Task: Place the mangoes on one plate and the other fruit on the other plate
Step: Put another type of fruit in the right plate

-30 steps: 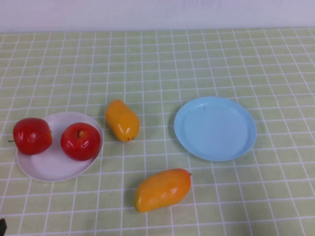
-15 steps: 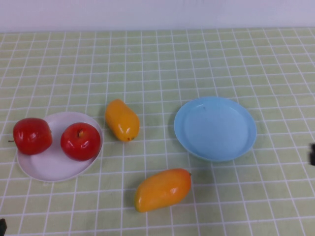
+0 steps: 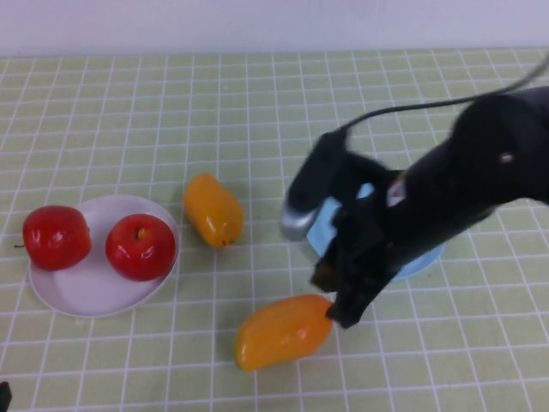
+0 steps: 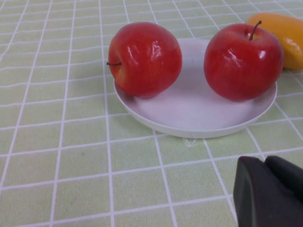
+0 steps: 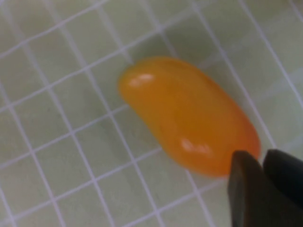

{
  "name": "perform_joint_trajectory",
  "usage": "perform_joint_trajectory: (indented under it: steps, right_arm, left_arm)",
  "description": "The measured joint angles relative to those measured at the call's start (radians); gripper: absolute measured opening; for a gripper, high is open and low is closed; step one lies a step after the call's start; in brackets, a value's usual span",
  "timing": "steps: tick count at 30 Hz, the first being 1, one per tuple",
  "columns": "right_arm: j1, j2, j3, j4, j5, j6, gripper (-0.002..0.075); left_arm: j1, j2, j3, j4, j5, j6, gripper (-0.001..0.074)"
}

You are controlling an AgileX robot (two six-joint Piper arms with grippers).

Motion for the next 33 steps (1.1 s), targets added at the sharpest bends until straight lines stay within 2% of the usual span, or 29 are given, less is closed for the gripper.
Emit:
perform_joint_trajectory:
  steps: [4, 9, 12, 18, 28, 30, 33]
  right_arm:
    - [0.063, 0.058, -0.048, 0.007, 0.002, -0.233, 0.0199]
    - [0.09, 0.122, -0.071, 0.021, 0.027, -0.457, 0.0558]
    - [0.094, 0.157, -0.074, 0.025, 0.043, -0.555, 0.0653]
    - [0.098, 0.22, -0.078, 0.025, 0.01, -0.678, 0.0689]
    - [0.098, 0.344, -0.092, -0.001, -0.044, -0.698, 0.0691]
    - [0.098, 0.37, -0.109, -0.002, -0.044, -0.696, 0.0681]
    - [0.098, 0.385, -0.134, -0.004, -0.044, -0.694, 0.062]
  left_arm:
    - [0.0, 0.0, 0.0, 0.0, 0.0, 0.0, 0.0004]
    - [0.0, 0.0, 0.0, 0.0, 0.0, 0.0, 0.0004]
    - [0.0, 0.0, 0.0, 0.0, 0.0, 0.0, 0.0004]
    - [0.0, 0.0, 0.0, 0.0, 0.0, 0.0, 0.0004]
    - [0.0, 0.0, 0.0, 0.0, 0.0, 0.0, 0.0004]
    - [0.0, 0.0, 0.0, 0.0, 0.0, 0.0, 0.0004]
    - [0.0, 0.0, 0.0, 0.0, 0.0, 0.0, 0.0004]
